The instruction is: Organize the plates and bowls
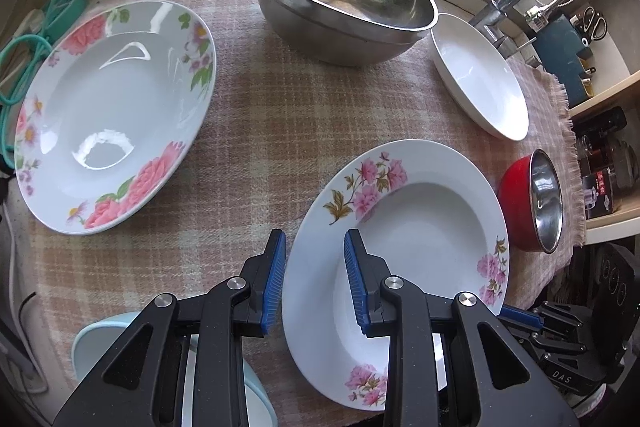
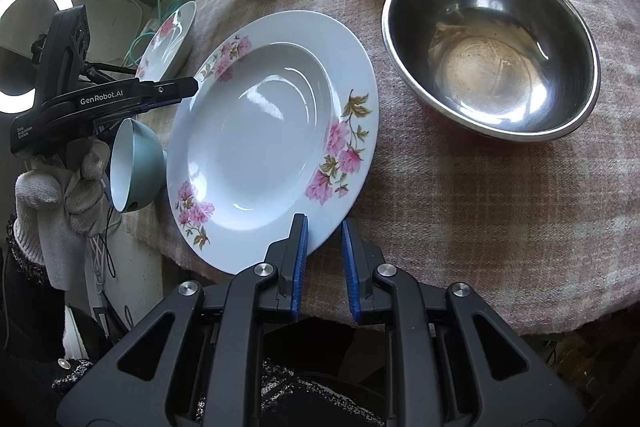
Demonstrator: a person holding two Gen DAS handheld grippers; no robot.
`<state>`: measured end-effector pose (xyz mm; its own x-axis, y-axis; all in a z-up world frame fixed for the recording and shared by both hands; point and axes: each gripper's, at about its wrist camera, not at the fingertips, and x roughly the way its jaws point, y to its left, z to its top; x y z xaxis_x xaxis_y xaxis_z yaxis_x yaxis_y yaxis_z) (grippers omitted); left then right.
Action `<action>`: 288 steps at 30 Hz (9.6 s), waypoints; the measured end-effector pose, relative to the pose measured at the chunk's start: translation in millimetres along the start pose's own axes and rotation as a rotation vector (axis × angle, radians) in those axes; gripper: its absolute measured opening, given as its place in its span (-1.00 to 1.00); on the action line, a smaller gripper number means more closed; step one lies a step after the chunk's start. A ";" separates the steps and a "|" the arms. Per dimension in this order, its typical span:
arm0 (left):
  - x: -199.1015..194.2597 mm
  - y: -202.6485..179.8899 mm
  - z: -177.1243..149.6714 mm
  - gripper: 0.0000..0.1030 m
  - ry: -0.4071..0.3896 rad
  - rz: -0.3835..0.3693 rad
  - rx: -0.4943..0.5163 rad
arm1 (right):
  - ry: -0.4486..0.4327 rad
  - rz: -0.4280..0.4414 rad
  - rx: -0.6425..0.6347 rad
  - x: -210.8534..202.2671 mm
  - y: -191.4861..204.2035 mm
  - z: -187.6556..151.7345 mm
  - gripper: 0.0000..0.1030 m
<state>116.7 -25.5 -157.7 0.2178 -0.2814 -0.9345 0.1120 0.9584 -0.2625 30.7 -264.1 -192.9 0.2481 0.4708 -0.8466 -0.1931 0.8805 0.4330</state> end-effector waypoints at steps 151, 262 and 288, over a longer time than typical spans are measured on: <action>-65.2 35.8 -22.6 -0.74 -0.281 -0.065 -0.229 | -0.045 0.058 -0.222 -5.6 50.4 131.3 -0.78; 17.9 -100.0 50.3 -0.38 -0.237 -0.139 -0.252 | -0.318 -0.060 -0.231 -109.1 -123.3 209.7 0.78; 68.5 -108.4 93.0 -0.69 -0.209 -0.086 -0.279 | -0.132 -0.051 -0.172 -18.1 -146.0 266.4 -0.38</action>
<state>209.7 -153.1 -171.0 0.4157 -0.3372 -0.8447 -0.1241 0.8990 -0.4200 307.3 -386.2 -158.4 0.3820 0.4389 -0.8133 -0.3334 0.8862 0.3216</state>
